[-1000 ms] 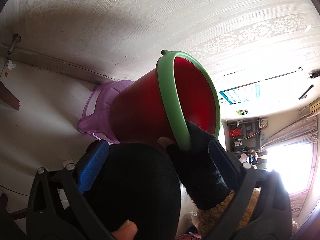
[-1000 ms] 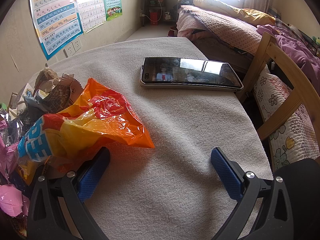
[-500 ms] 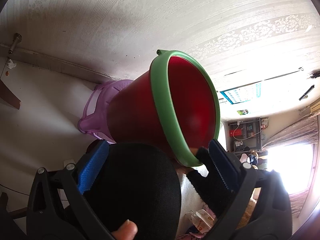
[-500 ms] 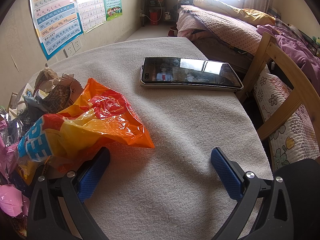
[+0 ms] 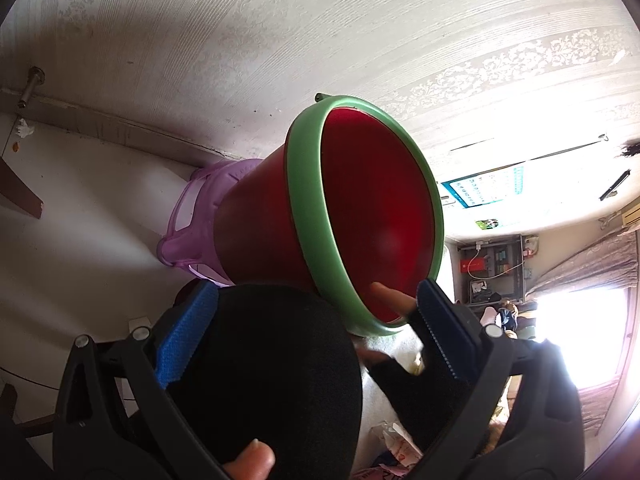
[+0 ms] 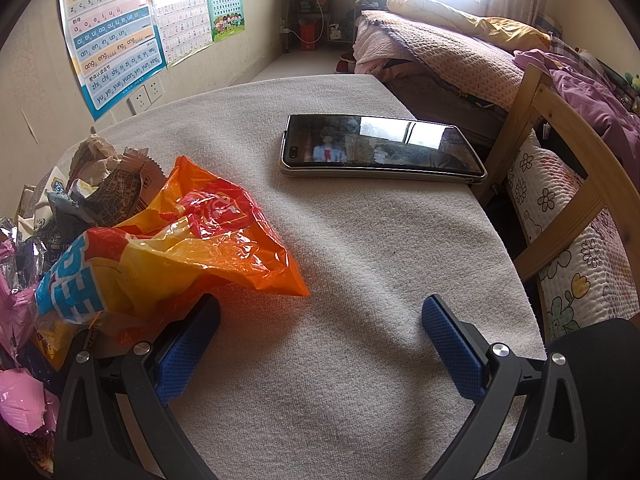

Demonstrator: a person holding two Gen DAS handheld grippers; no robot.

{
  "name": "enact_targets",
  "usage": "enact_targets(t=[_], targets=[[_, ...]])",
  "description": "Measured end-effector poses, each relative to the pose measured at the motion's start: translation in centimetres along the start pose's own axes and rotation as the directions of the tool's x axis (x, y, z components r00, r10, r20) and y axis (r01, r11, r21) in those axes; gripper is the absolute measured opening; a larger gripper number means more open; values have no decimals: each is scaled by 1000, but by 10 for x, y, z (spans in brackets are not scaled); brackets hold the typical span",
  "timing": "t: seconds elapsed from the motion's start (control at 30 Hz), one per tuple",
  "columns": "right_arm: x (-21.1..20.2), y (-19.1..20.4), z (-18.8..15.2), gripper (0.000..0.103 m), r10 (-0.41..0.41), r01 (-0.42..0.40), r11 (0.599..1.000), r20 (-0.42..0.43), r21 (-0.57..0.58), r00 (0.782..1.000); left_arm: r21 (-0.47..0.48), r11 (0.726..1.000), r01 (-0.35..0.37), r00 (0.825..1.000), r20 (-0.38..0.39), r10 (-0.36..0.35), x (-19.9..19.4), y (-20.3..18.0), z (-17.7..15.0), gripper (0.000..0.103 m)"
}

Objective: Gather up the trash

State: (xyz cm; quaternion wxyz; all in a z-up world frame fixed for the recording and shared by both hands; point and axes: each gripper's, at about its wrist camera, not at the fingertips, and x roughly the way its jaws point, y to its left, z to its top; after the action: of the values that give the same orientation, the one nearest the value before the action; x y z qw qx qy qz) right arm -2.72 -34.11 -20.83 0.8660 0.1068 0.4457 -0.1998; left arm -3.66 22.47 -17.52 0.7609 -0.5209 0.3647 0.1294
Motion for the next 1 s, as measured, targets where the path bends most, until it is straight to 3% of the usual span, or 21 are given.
enact_targets(t=[0.17,0.3,0.53,0.7,0.83,0.93,1.0], targets=[[0,0,0,97,0,0,1000,0,0,1000,33,999,-32,999,10,32,-2,-5,-1,98],[0,0,0,97,0,0,1000,0,0,1000,123,990,-70,997,40,65,-5,-20,-9,98],[0,0,0,97,0,0,1000,0,0,1000,273,954,-128,991,73,112,-5,-47,-21,98],[0,0,0,97,0,0,1000,1,0,1000,379,911,-161,985,116,125,-6,-70,-35,98],[1,0,1,97,2,-2,1000,-1,-1,1000,434,889,-145,985,147,89,-6,-89,-48,98],[3,2,3,97,-10,10,1000,1,5,1000,464,880,-104,992,106,61,5,-104,-63,98],[3,2,4,97,-8,8,1000,0,8,1000,506,859,-76,996,74,45,13,-120,-77,98]])
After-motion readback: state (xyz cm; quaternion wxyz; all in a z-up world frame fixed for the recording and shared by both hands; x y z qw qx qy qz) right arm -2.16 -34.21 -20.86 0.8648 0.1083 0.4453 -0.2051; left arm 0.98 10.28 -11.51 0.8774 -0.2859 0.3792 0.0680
